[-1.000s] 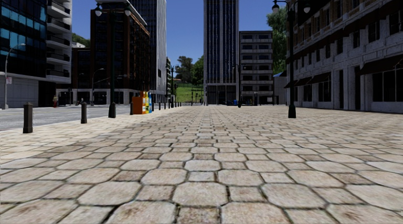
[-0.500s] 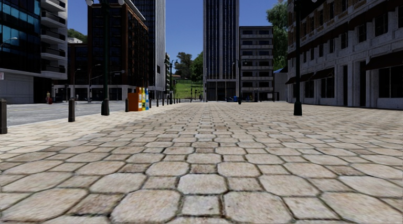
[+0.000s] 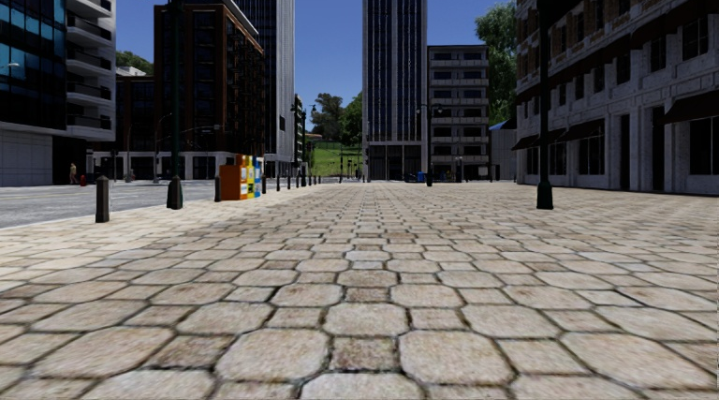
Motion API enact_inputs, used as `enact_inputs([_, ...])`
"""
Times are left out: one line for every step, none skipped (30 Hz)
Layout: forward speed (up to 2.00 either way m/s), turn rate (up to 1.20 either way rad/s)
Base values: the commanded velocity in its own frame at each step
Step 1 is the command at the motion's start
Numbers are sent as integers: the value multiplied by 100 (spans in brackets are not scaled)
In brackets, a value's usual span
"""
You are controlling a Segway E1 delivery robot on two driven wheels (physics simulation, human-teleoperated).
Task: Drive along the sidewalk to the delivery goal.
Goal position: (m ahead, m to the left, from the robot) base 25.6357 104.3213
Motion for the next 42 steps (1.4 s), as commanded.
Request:
enact_inputs([200, 0])
enact_inputs([200, 0])
enact_inputs([200, 0])
enact_inputs([200, 0])
enact_inputs([200, 0])
enact_inputs([200, 0])
enact_inputs([200, 0])
enact_inputs([200, 0])
enact_inputs([200, 0])
enact_inputs([200, 0])
enact_inputs([200, 0])
enact_inputs([200, 0])
enact_inputs([200, 0])
enact_inputs([200, 0])
enact_inputs([200, 0])
enact_inputs([200, 0])
enact_inputs([200, 0])
enact_inputs([200, 0])
enact_inputs([200, 0])
enact_inputs([200, 0])
enact_inputs([200, 0])
enact_inputs([200, 0])
enact_inputs([200, 0])
enact_inputs([200, 0])
enact_inputs([200, 0])
enact_inputs([200, 0])
enact_inputs([200, 0])
enact_inputs([200, 0])
enact_inputs([200, 0])
enact_inputs([200, 0])
enact_inputs([200, 0])
enact_inputs([200, 0])
enact_inputs([200, 0])
enact_inputs([200, 0])
enact_inputs([200, 0])
enact_inputs([200, 0])
enact_inputs([200, 0])
enact_inputs([200, 0])
enact_inputs([200, 0])
enact_inputs([200, 0])
enact_inputs([200, 0])
enact_inputs([200, 0])
